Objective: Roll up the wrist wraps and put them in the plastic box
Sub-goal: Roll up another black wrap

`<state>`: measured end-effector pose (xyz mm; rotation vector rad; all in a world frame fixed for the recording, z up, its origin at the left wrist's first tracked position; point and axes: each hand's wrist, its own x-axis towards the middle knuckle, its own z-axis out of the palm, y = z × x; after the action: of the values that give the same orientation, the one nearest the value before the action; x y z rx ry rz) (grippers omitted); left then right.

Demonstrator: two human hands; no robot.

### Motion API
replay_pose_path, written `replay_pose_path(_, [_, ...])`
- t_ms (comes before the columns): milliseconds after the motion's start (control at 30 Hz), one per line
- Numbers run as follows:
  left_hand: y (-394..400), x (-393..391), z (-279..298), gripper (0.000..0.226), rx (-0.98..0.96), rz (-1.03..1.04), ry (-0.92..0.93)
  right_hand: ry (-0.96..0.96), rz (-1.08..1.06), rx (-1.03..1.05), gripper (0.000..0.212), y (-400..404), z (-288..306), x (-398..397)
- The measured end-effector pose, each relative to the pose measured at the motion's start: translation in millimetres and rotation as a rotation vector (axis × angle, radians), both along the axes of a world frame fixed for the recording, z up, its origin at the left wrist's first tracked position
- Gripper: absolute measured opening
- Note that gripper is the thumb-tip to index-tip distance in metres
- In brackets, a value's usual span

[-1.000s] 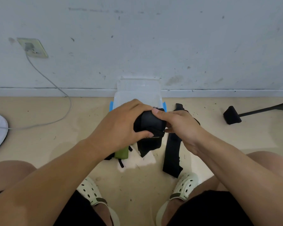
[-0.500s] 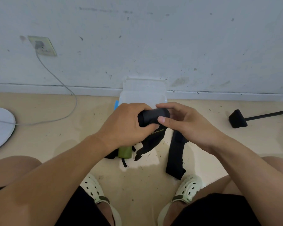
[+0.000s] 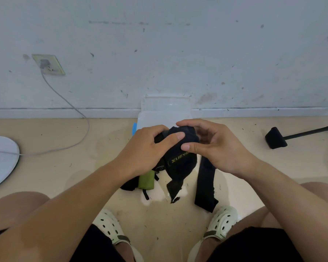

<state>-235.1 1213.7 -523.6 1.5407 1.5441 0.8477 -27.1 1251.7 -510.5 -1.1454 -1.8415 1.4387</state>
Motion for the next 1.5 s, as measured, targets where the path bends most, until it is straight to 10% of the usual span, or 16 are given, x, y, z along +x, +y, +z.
replay_pose_path(267, [-2, -10, -9, 0.081, 0.351, -0.098, 0.392, 0.013, -0.192, -0.193, 0.031, 4, 0, 0])
replay_pose_path(600, [-1, -2, -20, 0.064, 0.493, -0.132, 0.529, -0.054, -0.189, -0.263, 0.025, -3, -4, -8])
replay_pose_path(1500, [-6, -5, 19, 0.006, -0.255, -0.126, -0.201, -0.108, 0.142, 0.113, 0.073, 2, 13, 12])
